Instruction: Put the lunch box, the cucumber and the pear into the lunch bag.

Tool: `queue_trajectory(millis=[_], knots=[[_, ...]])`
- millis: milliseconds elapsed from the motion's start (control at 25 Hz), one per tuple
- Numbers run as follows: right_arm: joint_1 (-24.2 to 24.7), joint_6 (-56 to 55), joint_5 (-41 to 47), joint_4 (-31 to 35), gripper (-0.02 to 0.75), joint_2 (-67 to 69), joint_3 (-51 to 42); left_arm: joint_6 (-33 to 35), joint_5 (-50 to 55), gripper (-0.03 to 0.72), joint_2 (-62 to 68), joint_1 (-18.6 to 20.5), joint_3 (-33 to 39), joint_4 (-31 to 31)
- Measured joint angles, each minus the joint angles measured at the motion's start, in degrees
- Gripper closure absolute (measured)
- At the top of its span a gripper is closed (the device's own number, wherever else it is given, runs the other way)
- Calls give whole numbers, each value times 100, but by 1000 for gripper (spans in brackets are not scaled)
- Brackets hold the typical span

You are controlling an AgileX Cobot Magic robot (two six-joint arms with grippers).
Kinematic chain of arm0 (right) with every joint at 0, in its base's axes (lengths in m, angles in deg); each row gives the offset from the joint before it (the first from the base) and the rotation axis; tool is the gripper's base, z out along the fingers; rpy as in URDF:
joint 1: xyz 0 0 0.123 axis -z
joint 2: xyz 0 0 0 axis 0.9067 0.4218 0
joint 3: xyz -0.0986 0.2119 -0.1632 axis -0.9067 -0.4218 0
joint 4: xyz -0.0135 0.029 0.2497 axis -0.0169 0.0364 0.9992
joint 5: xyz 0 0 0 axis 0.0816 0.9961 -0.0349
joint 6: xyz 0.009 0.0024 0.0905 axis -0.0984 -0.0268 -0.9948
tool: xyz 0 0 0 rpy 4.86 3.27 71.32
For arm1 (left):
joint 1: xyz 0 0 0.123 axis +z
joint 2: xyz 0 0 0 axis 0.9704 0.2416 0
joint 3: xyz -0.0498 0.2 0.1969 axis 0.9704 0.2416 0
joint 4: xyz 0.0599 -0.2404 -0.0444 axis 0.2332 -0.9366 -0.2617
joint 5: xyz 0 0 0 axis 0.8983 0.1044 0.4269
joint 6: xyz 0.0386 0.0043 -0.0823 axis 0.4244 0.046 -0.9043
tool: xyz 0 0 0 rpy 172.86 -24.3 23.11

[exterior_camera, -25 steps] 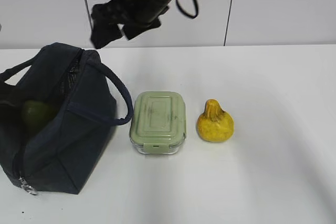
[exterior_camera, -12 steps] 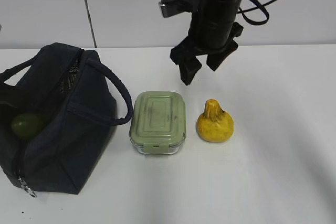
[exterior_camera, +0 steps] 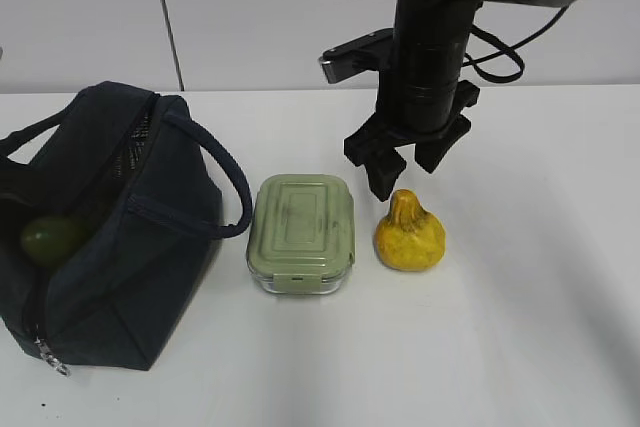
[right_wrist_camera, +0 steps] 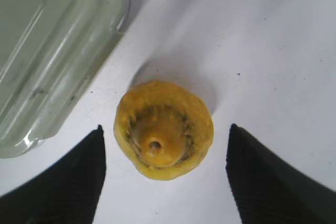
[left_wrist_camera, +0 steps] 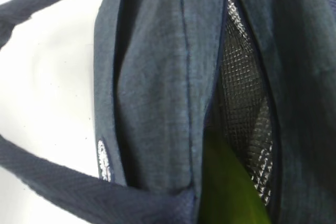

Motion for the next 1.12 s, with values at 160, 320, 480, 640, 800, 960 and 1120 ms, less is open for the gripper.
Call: queue_trajectory(millis=[160,320,480,640,800,960,1120], knots=[[0,0,0,0,239,151,0,0,0,707,0,0,0,0],[0,0,-10,0,248,241,0,0,0,707,0,0,0,0],[0,0,-20,0,256,374,0,0,0,707,0,0,0,5],[0,10,-34,0,422,507,0,0,0,707,0,0,0,5],[0,10,-46,-95,560,476,-10,0,0,707,0,0,0,5],[0,10,-74,-93,575,-88,-38,0,0,707,0,0,0,5],[-57,165,-784,509,577,-1020,-38,0,0,707,0,0,0,12]])
